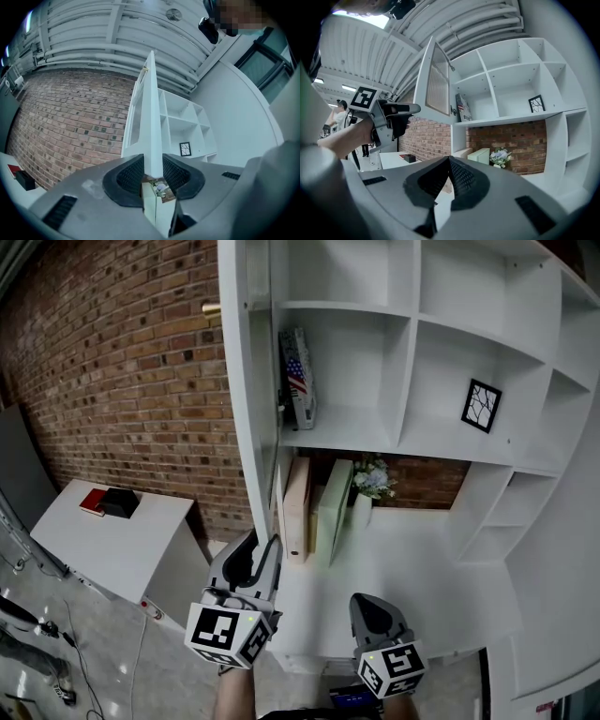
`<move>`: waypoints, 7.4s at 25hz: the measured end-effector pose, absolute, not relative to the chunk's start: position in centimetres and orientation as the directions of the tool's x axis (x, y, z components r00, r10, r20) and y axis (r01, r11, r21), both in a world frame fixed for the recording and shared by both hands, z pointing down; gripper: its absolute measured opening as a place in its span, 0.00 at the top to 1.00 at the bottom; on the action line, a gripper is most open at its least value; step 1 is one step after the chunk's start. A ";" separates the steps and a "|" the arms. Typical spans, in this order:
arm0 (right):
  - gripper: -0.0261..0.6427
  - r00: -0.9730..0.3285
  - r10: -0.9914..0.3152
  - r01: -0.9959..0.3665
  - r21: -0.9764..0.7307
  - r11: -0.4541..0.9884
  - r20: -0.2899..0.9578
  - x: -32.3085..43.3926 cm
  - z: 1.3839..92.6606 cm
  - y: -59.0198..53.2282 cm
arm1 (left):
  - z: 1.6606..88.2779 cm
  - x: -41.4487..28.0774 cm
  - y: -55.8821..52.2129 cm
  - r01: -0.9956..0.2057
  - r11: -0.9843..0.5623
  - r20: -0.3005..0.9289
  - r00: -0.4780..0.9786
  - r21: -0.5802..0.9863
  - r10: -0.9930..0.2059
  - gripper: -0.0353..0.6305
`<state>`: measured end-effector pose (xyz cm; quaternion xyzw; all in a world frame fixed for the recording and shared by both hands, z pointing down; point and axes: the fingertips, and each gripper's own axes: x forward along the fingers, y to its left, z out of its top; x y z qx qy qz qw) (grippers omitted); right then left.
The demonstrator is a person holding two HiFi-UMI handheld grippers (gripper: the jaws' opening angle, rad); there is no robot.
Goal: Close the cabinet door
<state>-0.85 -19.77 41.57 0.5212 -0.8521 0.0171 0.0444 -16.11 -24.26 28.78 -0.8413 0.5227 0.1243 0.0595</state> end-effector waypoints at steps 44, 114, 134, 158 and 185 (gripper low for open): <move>0.96 -0.280 -0.947 -0.958 0.013 0.285 0.156 9.0 42.6 -18.7 | 28.5 -7.3 -26.1 -0.866 -0.499 -0.304 0.485 -0.037 -0.820 0.69; 0.96 -0.351 -0.931 -0.936 -0.025 0.350 0.104 22.9 42.1 -31.4 | 28.6 7.5 -39.7 -0.890 -0.449 -0.265 0.452 -0.076 -0.852 0.72; 0.96 -0.407 -0.912 -0.913 0.004 0.408 0.057 23.4 40.7 -36.7 | 28.3 7.7 -44.3 -0.919 -0.390 -0.271 0.392 -0.065 -0.879 0.85; 0.96 -0.376 -0.923 -0.926 -0.023 0.376 0.077 24.4 41.2 -36.8 | 28.4 7.1 -46.0 -0.927 -0.371 -0.248 0.371 -0.049 -0.895 0.90; 0.96 -0.284 -0.959 -0.956 0.064 0.285 0.016 12.2 38.1 -25.2 | 34.3 -5.4 -29.6 -0.882 -0.463 -0.158 0.446 0.090 -0.881 0.91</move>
